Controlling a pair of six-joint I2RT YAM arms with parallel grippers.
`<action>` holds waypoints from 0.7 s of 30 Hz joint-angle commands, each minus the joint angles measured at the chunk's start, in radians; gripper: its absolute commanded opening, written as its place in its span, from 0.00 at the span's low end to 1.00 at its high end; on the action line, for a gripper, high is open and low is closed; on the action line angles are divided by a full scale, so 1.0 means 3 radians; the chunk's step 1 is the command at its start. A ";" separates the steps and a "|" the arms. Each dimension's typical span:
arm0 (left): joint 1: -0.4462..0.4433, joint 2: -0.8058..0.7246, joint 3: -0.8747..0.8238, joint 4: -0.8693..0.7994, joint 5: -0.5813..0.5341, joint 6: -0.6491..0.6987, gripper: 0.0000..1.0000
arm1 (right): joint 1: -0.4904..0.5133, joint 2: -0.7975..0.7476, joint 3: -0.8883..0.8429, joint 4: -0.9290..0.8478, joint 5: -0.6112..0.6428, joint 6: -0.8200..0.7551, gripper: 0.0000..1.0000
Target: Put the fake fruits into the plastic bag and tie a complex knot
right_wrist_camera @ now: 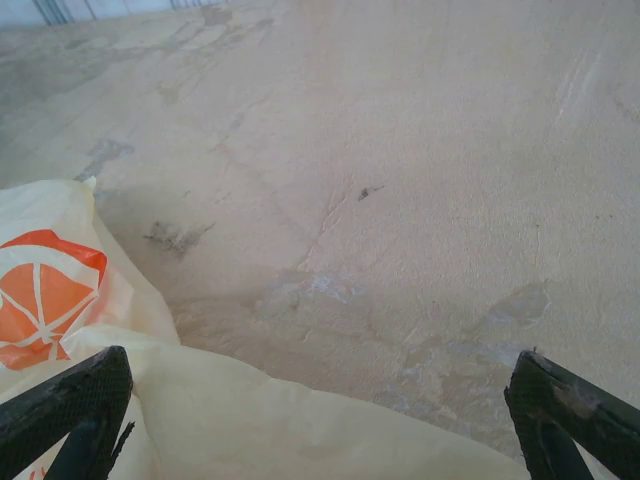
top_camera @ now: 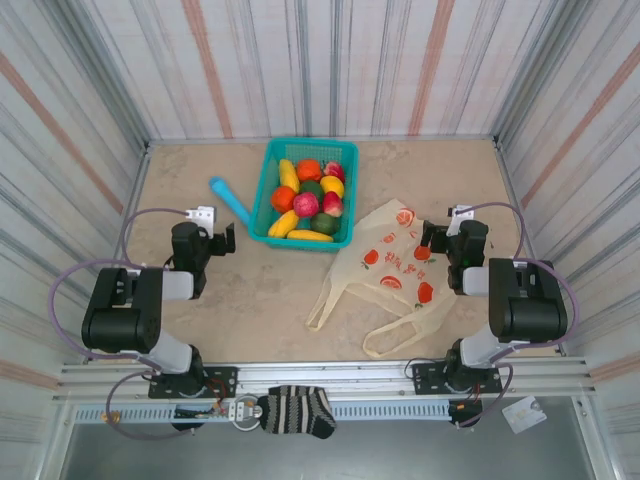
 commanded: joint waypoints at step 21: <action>-0.0030 -0.0040 0.0013 0.0039 -0.0061 0.0073 0.99 | 0.0015 -0.0001 0.0047 0.0051 0.0068 0.0039 0.99</action>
